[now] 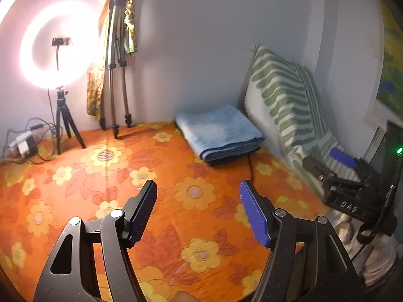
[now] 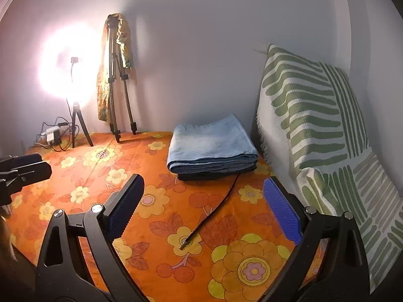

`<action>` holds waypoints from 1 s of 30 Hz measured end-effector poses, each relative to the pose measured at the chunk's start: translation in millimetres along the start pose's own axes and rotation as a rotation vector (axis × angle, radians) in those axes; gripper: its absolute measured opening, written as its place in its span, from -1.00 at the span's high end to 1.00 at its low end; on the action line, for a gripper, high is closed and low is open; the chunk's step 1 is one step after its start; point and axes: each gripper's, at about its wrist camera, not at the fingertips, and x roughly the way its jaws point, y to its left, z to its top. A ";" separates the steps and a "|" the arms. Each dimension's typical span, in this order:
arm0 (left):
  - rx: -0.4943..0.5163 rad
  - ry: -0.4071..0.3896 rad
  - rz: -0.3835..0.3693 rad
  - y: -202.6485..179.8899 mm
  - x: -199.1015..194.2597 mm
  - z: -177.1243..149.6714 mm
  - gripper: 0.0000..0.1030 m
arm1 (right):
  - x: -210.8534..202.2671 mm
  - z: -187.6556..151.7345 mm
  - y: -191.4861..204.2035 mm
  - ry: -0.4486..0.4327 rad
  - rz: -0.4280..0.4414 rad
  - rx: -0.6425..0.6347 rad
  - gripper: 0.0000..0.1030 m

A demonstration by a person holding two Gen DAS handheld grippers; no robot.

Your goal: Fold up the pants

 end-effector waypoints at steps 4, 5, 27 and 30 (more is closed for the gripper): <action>0.005 0.009 0.025 5.3 0.6 -8.9 -0.32 | -0.3 -9.7 6.5 -0.005 0.008 -0.006 -0.89; 0.008 0.017 0.031 6.5 2.0 -11.5 -0.32 | 0.5 -12.3 7.6 0.001 0.011 -0.008 -0.89; 0.034 0.058 0.035 -1.5 9.0 -24.9 -0.32 | 8.5 -28.5 4.8 0.043 0.006 -0.013 -0.90; 0.036 0.058 0.035 -3.0 8.6 -25.5 -0.32 | 7.0 -29.0 3.8 0.041 0.003 -0.008 -0.90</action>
